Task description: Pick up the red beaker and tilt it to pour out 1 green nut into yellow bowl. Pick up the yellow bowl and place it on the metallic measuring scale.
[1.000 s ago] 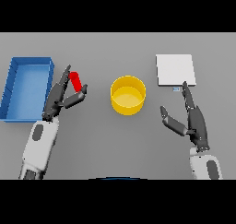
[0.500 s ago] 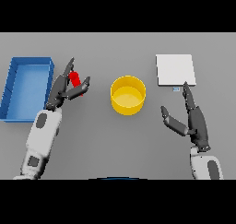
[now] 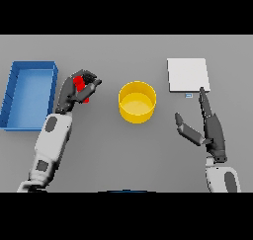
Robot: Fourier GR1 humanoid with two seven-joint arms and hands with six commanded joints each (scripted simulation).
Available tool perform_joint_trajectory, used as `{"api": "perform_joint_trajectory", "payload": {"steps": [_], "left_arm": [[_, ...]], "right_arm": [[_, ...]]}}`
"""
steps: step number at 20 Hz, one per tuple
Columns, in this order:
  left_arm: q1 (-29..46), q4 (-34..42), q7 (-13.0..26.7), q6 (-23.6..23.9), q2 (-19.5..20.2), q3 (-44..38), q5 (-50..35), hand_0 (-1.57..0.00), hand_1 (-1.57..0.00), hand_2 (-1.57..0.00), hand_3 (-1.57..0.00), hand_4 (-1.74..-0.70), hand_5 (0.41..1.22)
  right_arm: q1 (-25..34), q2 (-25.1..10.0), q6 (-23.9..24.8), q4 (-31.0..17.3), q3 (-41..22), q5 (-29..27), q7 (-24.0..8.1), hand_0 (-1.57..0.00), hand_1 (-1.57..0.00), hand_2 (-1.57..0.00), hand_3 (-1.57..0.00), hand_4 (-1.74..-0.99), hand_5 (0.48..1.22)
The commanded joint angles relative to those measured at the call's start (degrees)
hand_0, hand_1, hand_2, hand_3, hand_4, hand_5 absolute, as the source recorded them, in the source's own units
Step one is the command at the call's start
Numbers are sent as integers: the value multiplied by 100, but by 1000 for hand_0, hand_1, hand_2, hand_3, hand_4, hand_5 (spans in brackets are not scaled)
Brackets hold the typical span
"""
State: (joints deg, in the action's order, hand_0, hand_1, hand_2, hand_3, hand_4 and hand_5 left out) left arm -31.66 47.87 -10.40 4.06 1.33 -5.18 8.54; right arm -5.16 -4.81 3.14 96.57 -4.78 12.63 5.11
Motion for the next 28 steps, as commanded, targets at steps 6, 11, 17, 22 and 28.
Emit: {"api": "perform_joint_trajectory", "payload": {"steps": [6,11,17,22,28], "left_arm": [[2,-26,-111,0,-57,148,166,-1380,-1388,-1395,-1326,-1505,1162],[4,318,-126,177,-104,39,-179,-1509,-1511,-1513,-1491,-1664,1128],[-59,1136,340,247,163,522,36,-1555,-1555,-1556,-1550,-1721,1114],[-145,1544,1202,-32,655,1395,825,-1564,-1565,-1565,-1562,-1733,1122],[-602,1330,1910,15,716,2022,1472,-1567,-1567,-1567,-1565,-1736,1117]], "right_arm": [[12,23,0,8,-18,7,-123,1,1,1,1,-1257,645],[-148,29,-23,111,-37,-19,66,1,1,1,1,-1258,646],[-62,50,28,38,-72,83,81,1,1,1,1,-1262,658],[-105,-42,48,72,-87,218,18,1,1,1,1,-1256,674],[-36,28,16,78,-132,192,-94,1,1,1,1,-1255,681]]}}
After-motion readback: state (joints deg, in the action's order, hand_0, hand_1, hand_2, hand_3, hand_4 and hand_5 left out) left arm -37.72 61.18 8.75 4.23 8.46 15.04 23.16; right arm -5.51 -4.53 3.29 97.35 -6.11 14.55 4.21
